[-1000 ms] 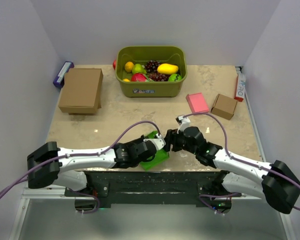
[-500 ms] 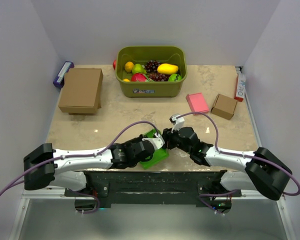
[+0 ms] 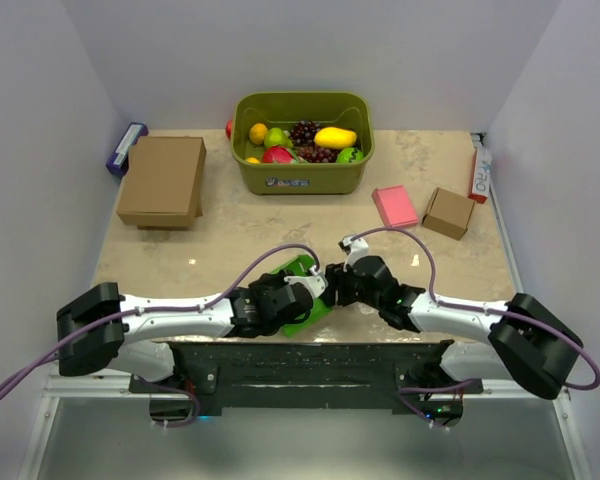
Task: Fold the paper box
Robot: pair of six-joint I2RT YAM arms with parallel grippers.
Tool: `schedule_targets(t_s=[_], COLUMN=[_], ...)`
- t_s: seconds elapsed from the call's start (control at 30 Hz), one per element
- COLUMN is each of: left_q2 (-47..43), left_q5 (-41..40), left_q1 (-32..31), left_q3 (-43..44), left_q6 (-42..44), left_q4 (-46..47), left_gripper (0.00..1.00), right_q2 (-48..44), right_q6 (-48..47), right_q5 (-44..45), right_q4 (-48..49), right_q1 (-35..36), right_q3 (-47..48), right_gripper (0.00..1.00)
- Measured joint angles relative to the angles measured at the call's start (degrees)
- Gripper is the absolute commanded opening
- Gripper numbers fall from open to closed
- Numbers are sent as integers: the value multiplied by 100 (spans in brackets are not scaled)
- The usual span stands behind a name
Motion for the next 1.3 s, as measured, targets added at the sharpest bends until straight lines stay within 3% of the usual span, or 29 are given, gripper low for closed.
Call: schedule_targets(t_s=[0.1,0.57,0.87,1.3], left_q2=[0,-101,-352,-883], left_q5=[-39,-37,-37,-289], left_q1=[0,-20,-31,-31], left_q3=[0,0,-90,-90], left_q6=[0,-48,-94,-96], left_q4=[0,2,-39,-144], left_gripper=[0,0,0,0], right_q2=[120,570,557,-188], right_q6=[192,957,1851,2892], right_q5=[-114,-638,-1539,-1982], right_q4=[-214,-151,916,1318], right_q1=[0,22,-361,-522], right_q3=[66,164,-426,-767], right_gripper=[41,2,0,0])
